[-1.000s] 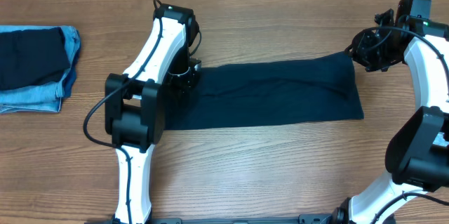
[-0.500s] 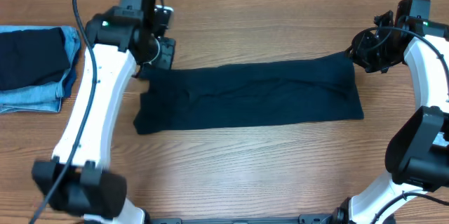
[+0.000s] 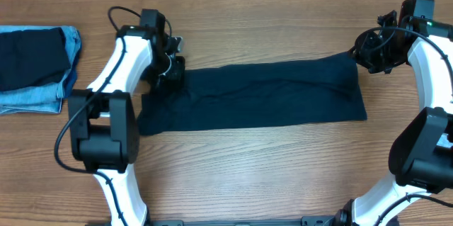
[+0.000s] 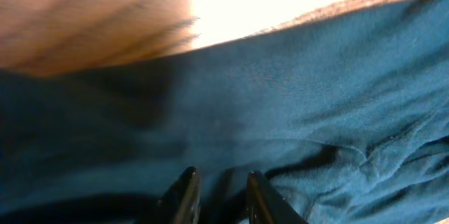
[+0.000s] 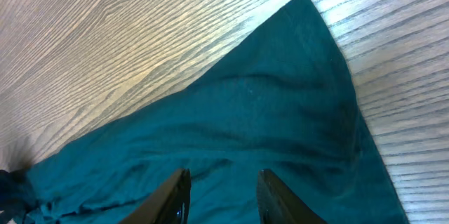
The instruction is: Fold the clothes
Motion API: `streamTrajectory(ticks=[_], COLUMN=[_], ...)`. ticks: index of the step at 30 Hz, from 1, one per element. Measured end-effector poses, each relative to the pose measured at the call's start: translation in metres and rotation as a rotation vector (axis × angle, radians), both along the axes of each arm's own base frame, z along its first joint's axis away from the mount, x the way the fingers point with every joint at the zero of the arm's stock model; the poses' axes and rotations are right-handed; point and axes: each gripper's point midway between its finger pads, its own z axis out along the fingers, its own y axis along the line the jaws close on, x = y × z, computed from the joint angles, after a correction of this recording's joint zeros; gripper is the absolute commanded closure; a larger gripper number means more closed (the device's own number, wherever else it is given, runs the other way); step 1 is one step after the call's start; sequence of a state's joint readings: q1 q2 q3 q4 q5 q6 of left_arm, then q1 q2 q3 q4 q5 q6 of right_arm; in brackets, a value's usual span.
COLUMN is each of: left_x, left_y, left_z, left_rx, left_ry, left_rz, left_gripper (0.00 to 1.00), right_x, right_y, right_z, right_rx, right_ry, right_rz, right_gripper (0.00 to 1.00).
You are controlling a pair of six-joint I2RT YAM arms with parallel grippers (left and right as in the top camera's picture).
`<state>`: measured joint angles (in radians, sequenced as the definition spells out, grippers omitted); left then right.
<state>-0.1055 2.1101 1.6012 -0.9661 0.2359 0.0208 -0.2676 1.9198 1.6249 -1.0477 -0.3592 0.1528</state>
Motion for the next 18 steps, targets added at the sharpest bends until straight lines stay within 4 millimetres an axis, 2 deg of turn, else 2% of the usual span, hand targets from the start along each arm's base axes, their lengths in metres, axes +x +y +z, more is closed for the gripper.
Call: streamTrajectory(ticks=[4,8,18], left_x=[-0.004,-0.012,-0.067], left_y=[-0.006,-0.007,-0.012], left_z=[-0.012,-0.013,-0.005], left_rx=[-0.005,-0.01,-0.06], left_ry=[0.034,0.065,0.286], left_rz=[-0.012,-0.02,-0.057], left_gripper=[0.76,0.83,0.89], right_x=[0.0,0.0,0.0], right_y=[0.0,0.0,0.0], right_z=[0.0,0.0,0.0], right_rx=[0.0,0.0,0.0], right_ry=[0.0,0.0,0.002], right_rz=[0.0,0.0,0.0], right_gripper=[0.65,0.65,0.65])
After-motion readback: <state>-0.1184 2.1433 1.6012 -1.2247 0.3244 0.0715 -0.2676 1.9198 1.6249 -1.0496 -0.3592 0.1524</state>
